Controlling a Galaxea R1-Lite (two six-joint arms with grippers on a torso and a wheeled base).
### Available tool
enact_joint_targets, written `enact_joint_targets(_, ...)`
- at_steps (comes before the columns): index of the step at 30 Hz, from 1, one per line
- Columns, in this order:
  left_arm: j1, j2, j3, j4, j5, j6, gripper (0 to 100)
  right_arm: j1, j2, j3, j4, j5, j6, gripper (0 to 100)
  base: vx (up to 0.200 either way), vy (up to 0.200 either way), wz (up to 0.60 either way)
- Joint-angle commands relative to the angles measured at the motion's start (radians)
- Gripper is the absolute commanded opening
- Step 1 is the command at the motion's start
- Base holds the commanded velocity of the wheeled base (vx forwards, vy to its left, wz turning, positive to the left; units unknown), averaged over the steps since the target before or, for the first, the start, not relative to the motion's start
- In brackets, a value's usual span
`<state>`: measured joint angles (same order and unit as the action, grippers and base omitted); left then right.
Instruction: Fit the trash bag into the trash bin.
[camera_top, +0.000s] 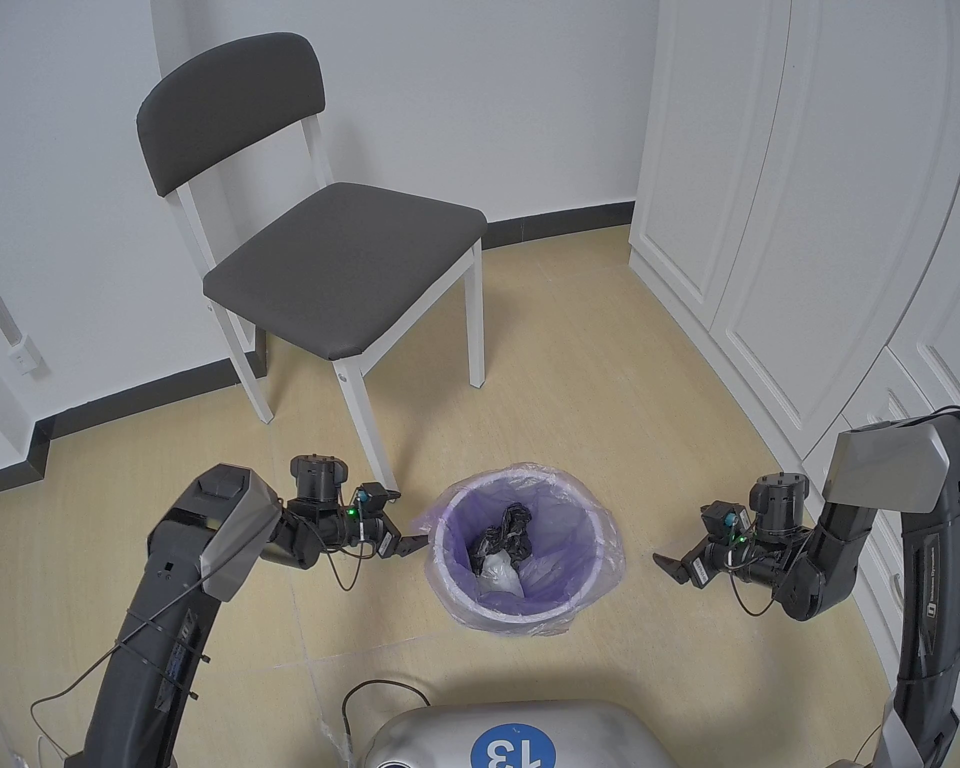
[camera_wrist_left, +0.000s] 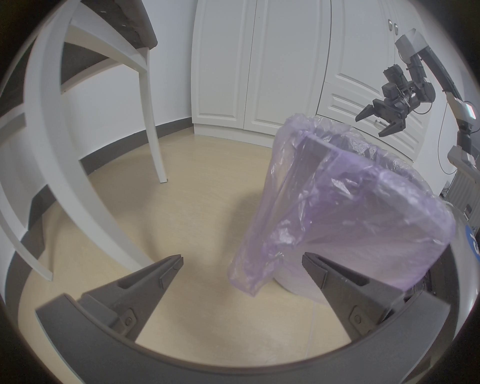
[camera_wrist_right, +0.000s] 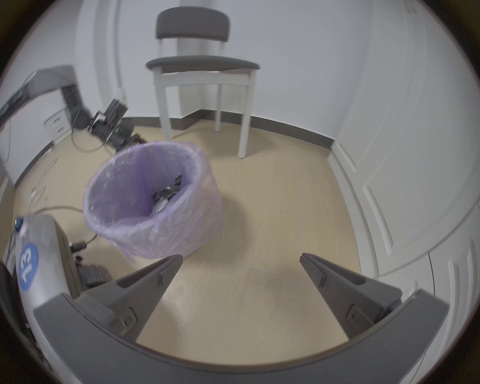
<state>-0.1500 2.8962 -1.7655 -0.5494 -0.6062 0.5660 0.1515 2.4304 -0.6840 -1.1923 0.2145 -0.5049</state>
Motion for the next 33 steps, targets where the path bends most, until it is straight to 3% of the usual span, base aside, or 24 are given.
enact_joint_targets(1,0.043,-0.138,0.169,-0.044,-0.004,0.043,100,0.013,0.061,-0.120,0.099,0.072,-0.087,100,0.000,0.000,0.00)
enact_joint_targets(4,0.058,-0.183,0.282,-0.116,-0.014,0.057,100,0.025,0.087,-0.200,0.172,0.080,-0.104,100,0.000,0.000,0.00)
enact_joint_targets(11,0.109,-0.256,0.571,-0.362,-0.021,0.057,100,0.036,0.128,-0.315,0.267,0.204,-0.115,100,0.000,0.000,0.00)
enact_joint_targets(24,0.130,-0.258,0.644,-0.460,-0.033,0.048,100,0.034,0.148,-0.540,0.560,0.246,-0.153,100,0.000,0.000,0.00)
enact_joint_targets(25,0.130,-0.258,0.644,-0.462,-0.033,0.046,100,0.034,0.148,-0.545,0.568,0.253,-0.161,0,0.000,0.000,0.00)
enact_joint_targets(33,0.130,-0.258,0.649,-0.463,-0.032,0.048,100,0.023,0.160,-0.624,0.657,0.276,-0.170,0,0.000,0.000,0.00)
